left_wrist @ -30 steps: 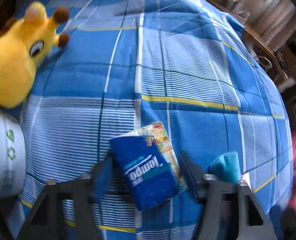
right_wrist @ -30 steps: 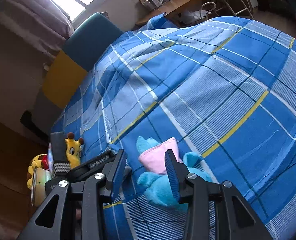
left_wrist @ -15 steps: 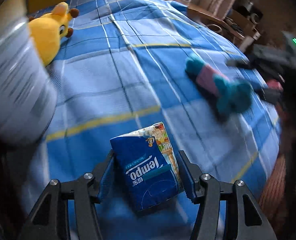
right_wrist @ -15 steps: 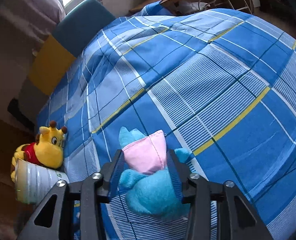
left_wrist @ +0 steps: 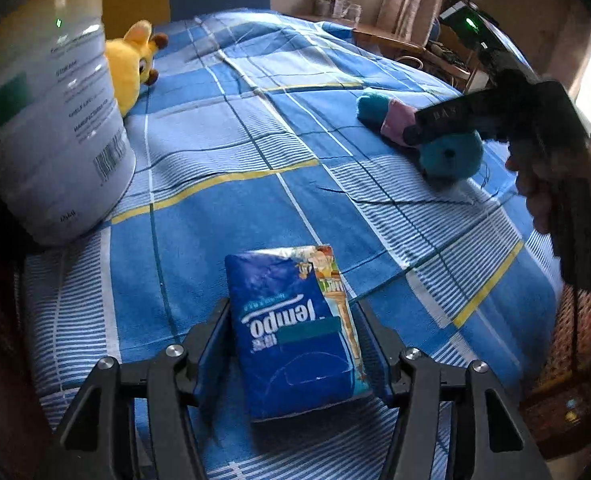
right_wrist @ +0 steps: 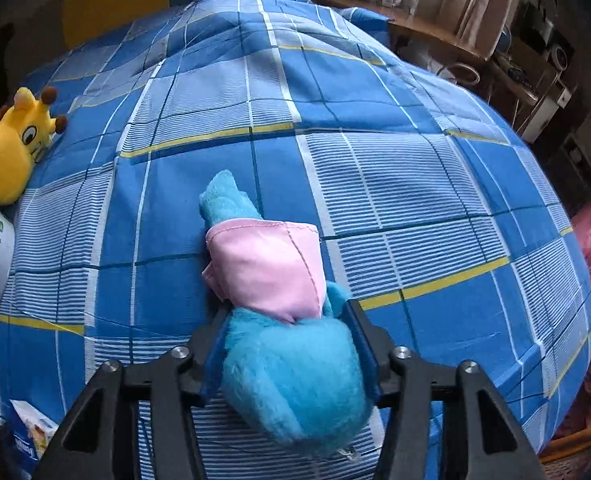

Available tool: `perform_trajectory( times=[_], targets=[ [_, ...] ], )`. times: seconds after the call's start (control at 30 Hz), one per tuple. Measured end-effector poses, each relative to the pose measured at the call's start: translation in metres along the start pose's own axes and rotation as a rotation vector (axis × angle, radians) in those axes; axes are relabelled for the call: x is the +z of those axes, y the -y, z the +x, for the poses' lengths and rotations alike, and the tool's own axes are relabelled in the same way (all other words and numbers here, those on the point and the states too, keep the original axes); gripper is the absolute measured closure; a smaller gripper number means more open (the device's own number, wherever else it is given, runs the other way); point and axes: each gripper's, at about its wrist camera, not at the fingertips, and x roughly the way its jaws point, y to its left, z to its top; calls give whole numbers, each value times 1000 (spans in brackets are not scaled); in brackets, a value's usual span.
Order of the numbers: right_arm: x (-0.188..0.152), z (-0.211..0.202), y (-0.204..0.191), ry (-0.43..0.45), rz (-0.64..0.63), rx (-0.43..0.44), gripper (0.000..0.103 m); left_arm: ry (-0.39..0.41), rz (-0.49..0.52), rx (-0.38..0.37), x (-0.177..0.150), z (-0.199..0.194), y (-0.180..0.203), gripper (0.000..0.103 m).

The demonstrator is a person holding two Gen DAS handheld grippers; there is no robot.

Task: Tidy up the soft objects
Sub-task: 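Carry the tissue pack into the gold tray with the left tool and open it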

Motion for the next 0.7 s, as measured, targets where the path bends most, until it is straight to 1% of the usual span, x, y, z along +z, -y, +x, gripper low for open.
perform_trajectory(
  times=[0.1,0.13,0.2,0.3,0.4,0.63,0.7],
  targets=[
    [-1,2,3,-5,3,-5,51,32,18,41,-5,0,6,43],
    [-1,2,3,-5,1,-7,51,38,16,45,-5,0,6,44],
    [2,3,-1,-4,-5,-13,52,57,8,61,-7,-3,4,50],
    [0,1,-6,2,-24,-25,53,74,-1,64,-6,0,4,50],
    [2,3,-4,3,-12,-20,53,80,3,77,-7,-1,5,50],
    [1,5,-3,-4,-7,-5,52,60,-87,81,-7,-15,-5,51],
    [2,6,-4,-3,-13,-14,52,75,-85,94,-6,-24,-6,51]
  ],
)
